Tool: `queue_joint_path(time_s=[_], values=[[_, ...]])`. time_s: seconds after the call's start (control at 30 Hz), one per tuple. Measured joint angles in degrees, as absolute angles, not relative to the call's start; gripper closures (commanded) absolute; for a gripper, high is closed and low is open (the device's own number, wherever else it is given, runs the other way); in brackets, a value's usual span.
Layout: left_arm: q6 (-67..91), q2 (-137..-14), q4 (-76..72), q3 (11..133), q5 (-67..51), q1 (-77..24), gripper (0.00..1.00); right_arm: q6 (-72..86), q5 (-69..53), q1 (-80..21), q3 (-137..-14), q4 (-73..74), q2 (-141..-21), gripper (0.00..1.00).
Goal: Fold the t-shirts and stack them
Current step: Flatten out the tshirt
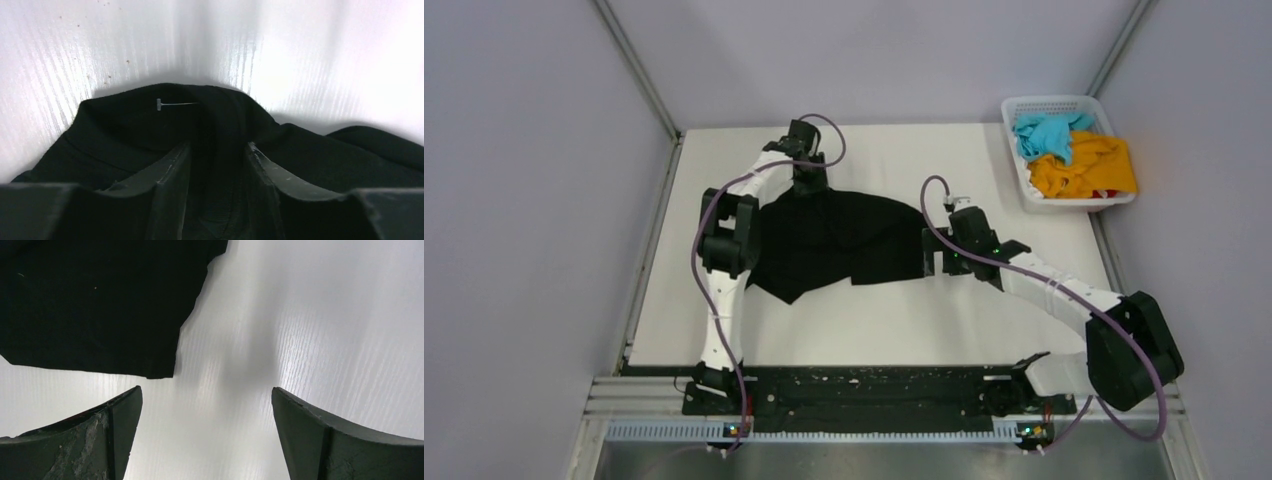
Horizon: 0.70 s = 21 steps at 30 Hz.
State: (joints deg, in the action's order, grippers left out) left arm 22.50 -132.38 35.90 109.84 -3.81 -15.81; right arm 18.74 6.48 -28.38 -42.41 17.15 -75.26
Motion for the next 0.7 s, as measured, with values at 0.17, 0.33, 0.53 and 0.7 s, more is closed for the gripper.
queue_joint_path(time_s=[0.17,0.33,0.53,0.7], values=[[24.21,-132.73,36.91,111.07,-3.38,-15.86,1.00,19.33,5.72,-28.38,-40.82,15.73,-74.89,0.10],[24.91,-132.73,37.45,111.18,-2.50,-16.01,1.00,20.62,2.61,-28.40,-40.82,11.27,-78.24,0.12],[25.87,-129.60,36.18,107.18,-0.49,-16.05,1.00,21.10,-0.69,-29.34,-42.24,7.18,-86.28,0.40],[26.89,-121.93,35.20,102.26,1.72,-16.08,1.00,21.17,-4.69,-30.72,-45.01,4.62,-90.74,1.00]])
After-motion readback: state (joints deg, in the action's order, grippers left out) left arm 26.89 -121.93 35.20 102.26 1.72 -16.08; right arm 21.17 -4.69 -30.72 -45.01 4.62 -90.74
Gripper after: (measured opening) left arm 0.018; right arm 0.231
